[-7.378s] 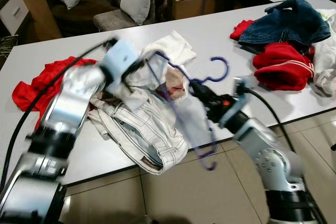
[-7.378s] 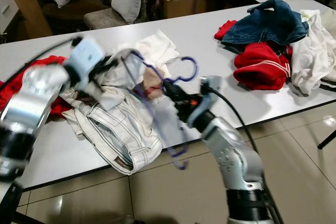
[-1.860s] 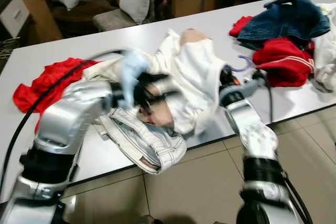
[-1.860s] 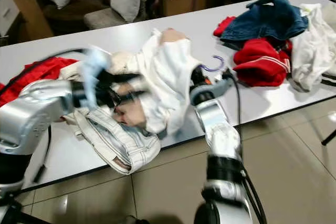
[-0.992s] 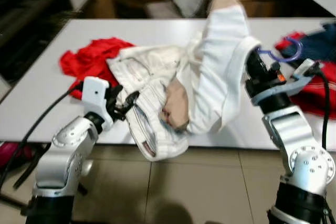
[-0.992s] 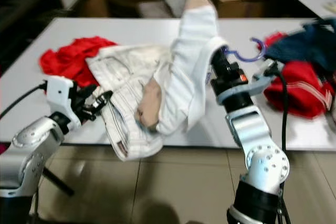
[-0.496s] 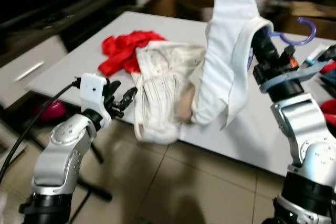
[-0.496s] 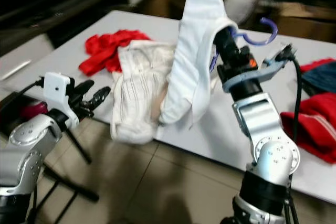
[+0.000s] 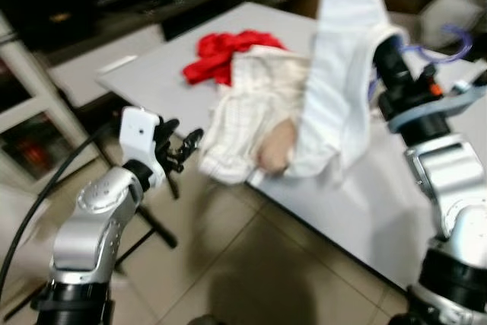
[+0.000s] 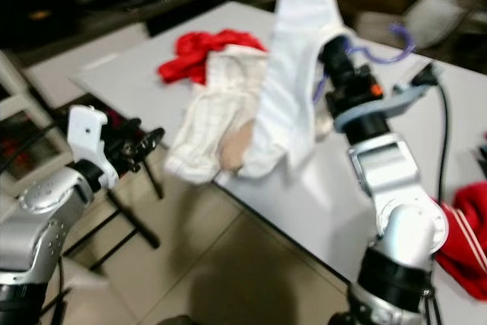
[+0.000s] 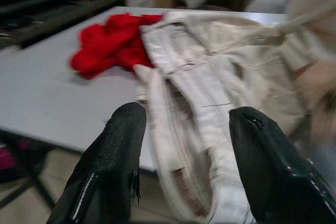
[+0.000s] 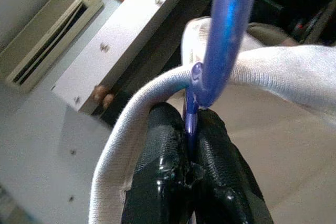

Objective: Hang hanger

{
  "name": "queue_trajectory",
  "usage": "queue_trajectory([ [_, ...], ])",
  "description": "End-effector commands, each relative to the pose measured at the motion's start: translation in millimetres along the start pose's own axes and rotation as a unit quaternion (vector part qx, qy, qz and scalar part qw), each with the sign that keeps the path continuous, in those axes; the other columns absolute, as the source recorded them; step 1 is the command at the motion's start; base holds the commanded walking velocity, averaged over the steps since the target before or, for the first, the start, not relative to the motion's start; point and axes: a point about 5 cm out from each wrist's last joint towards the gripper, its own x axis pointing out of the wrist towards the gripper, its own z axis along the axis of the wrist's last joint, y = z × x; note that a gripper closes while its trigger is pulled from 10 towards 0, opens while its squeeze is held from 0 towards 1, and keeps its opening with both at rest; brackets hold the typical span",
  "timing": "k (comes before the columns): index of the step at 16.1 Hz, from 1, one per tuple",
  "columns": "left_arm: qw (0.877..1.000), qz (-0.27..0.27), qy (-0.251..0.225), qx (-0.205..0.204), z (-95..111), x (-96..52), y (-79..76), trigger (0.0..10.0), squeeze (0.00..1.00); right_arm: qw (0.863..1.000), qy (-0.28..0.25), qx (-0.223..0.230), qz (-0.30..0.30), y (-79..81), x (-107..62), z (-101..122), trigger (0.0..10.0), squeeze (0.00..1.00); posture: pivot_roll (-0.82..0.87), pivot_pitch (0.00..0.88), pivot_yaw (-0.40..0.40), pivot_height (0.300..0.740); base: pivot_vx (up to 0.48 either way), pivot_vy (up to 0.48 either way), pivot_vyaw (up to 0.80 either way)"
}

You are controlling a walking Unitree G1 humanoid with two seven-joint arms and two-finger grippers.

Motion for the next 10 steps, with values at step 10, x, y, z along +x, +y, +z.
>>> queue_trajectory([
  [10, 0.998, 0.048, -0.028, 0.038, 15, -11.6, 20.6, 10.0, 0.00, 0.985, -0.006, -0.004, 0.171, 75.1, 34.2, 17, 10.0, 0.00, -0.05, 0.000, 0.050, 0.740, 0.000, 0.000, 0.79],
])
